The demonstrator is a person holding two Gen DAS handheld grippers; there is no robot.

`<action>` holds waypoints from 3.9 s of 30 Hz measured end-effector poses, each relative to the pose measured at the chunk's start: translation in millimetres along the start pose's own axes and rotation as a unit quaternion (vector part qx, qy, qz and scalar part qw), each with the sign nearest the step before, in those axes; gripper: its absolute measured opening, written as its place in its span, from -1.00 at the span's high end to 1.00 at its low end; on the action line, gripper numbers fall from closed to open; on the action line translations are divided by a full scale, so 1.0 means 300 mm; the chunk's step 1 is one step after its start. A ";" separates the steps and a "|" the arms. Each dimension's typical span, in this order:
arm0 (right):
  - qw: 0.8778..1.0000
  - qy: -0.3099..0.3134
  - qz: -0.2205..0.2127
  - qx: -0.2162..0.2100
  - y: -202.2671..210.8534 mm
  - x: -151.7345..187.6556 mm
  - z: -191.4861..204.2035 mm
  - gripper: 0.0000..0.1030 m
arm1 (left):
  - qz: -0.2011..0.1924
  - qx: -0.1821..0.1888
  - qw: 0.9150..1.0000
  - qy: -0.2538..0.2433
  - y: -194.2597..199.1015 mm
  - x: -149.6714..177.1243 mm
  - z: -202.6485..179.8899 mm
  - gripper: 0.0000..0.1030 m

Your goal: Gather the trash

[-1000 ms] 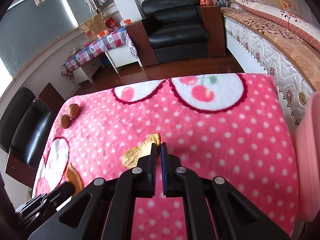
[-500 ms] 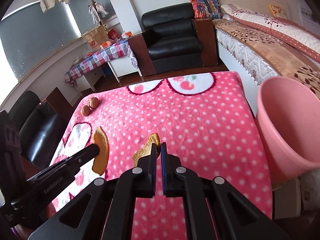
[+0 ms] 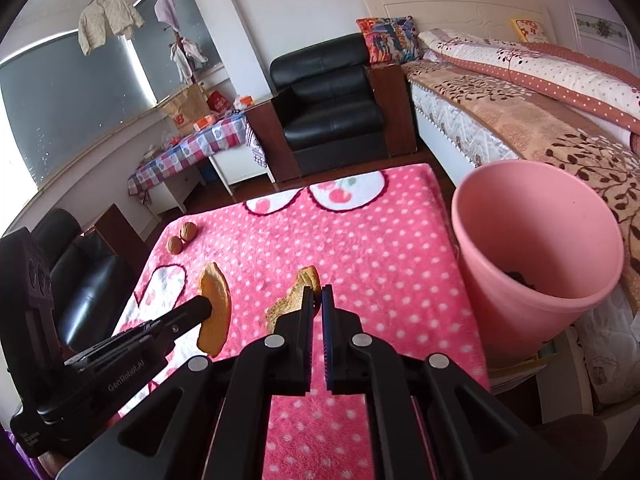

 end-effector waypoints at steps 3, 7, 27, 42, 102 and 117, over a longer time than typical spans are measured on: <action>1.000 -0.008 -0.009 0.002 0.021 -0.019 -0.024 0.93 | 0.001 0.004 1.000 -0.001 -0.005 -0.004 -0.023 0.95; 0.999 -0.020 -0.032 0.010 0.062 -0.066 -0.075 0.93 | -0.006 0.008 1.000 -0.012 -0.010 -0.026 -0.061 0.95; 0.984 -0.077 -0.113 0.116 0.201 -0.238 -0.512 0.93 | 0.012 0.093 0.990 -0.104 -0.196 -0.102 -0.513 0.95; 0.979 -0.094 -0.087 0.159 0.120 -0.173 -0.692 0.92 | 0.054 0.127 0.980 -0.142 -0.364 -0.030 -0.686 0.95; 0.981 -0.027 -0.081 0.174 0.276 0.020 -0.302 -0.36 | -0.021 0.055 0.988 -0.139 -0.029 0.012 -0.385 0.39; 0.980 -0.031 -0.080 0.177 0.275 0.016 -0.313 -0.38 | -0.029 0.042 0.989 -0.137 -0.028 0.003 -0.362 0.40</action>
Point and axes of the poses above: each gripper's, at about its wrist camera, not at the fingertips, and y roughly against the way its jaws point, z to its left, x to its underside, the point moved 10 cm from there along -y, roughly the way its jaws point
